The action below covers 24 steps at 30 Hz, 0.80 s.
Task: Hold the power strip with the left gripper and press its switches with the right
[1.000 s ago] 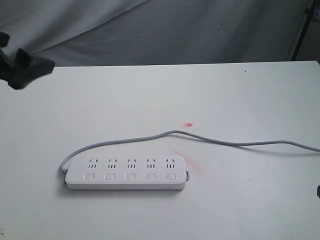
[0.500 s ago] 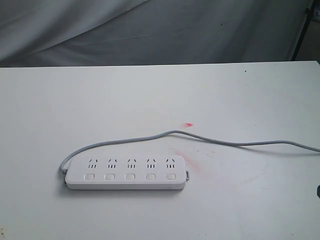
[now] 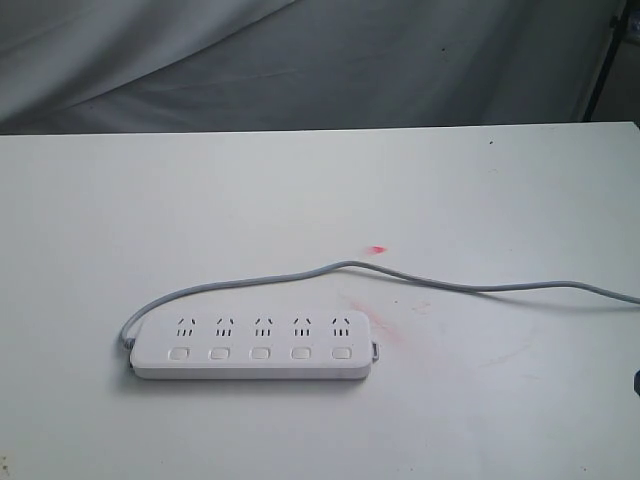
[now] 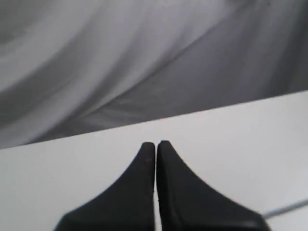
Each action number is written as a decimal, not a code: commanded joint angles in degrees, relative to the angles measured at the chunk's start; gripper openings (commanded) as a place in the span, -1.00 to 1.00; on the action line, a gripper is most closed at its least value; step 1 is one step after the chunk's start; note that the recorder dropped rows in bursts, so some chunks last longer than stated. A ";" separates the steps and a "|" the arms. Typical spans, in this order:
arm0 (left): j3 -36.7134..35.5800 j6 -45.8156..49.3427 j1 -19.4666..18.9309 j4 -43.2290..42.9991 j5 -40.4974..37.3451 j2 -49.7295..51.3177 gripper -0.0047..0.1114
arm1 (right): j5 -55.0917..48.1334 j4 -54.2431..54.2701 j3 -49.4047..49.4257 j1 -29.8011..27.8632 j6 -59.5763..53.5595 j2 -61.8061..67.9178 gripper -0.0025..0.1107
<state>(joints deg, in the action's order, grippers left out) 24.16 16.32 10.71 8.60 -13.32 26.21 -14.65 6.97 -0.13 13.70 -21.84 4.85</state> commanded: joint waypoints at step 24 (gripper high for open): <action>-24.16 -1.21 -4.51 -0.76 -2.79 -26.21 -0.88 | 0.18 0.25 0.13 -0.52 0.08 -0.10 -0.96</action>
<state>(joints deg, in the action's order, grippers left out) 0.22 15.59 6.39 8.05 -14.50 0.26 -14.65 7.00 -0.13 13.70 -21.84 4.85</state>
